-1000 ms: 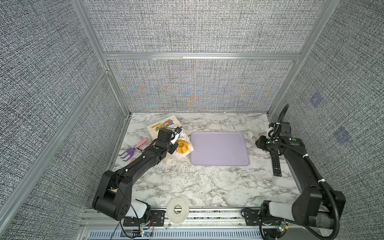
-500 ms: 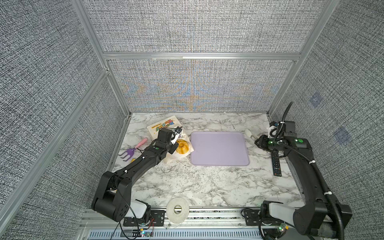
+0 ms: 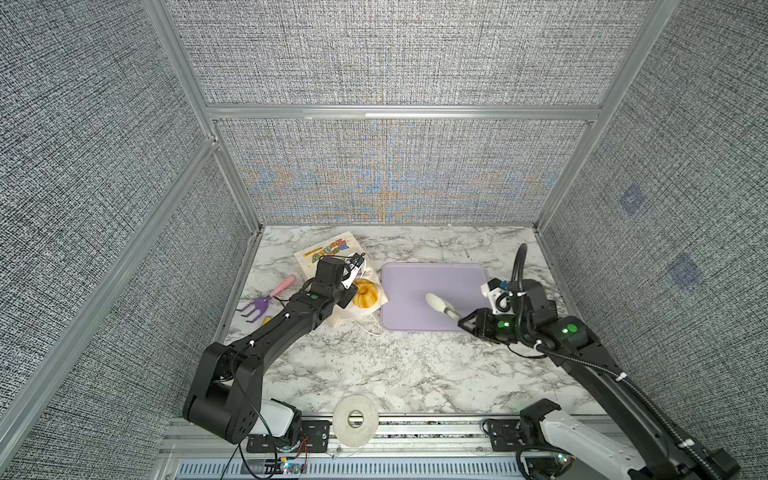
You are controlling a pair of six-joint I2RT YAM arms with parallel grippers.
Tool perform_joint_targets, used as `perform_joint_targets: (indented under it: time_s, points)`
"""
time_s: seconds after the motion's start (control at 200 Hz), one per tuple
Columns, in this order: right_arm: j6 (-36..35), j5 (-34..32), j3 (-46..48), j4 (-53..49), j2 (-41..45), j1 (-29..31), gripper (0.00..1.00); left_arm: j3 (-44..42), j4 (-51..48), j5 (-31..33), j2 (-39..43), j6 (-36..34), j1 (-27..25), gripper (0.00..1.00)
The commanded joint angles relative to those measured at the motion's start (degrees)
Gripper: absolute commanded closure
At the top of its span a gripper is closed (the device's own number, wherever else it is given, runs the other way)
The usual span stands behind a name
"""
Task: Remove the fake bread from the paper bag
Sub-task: 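Grasp the metal tongs with the right gripper and carry them toward the bag, then insert the tongs into the bag mouth and pinch a ring-shaped bread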
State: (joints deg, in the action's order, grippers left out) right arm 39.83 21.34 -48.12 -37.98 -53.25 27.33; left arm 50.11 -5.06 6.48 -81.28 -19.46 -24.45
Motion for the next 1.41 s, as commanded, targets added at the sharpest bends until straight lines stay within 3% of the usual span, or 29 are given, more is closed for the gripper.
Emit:
perform_joint_targets:
  time_s: [0.0, 0.185, 0.44, 0.975, 1.401]
  points:
    - [12.0, -1.2, 1.36, 14.72, -2.62, 7.85, 0.62, 0.48, -0.62, -0.94, 0.47, 0.68, -0.07, 1.0]
    - [16.59, -3.15, -2.84, 25.74, -14.55, 17.23, 0.6, 0.38, -0.65, -0.82, 0.8, 0.73, -0.05, 1.0]
    - [22.6, -5.47, -7.34, 33.78, -24.54, 19.4, 0.59, 0.54, -0.84, -1.53, 1.17, 0.85, -0.12, 1.0]
    - [24.83, -15.24, -18.58, 18.76, -33.41, 21.94, 0.56, 0.65, -1.07, -1.47, 1.38, 0.93, -0.15, 1.0]
    - [25.28, -17.3, -23.91, 16.36, -40.64, 22.5, 0.56, 0.58, -0.94, -1.56, 1.64, 1.18, -0.16, 1.0]
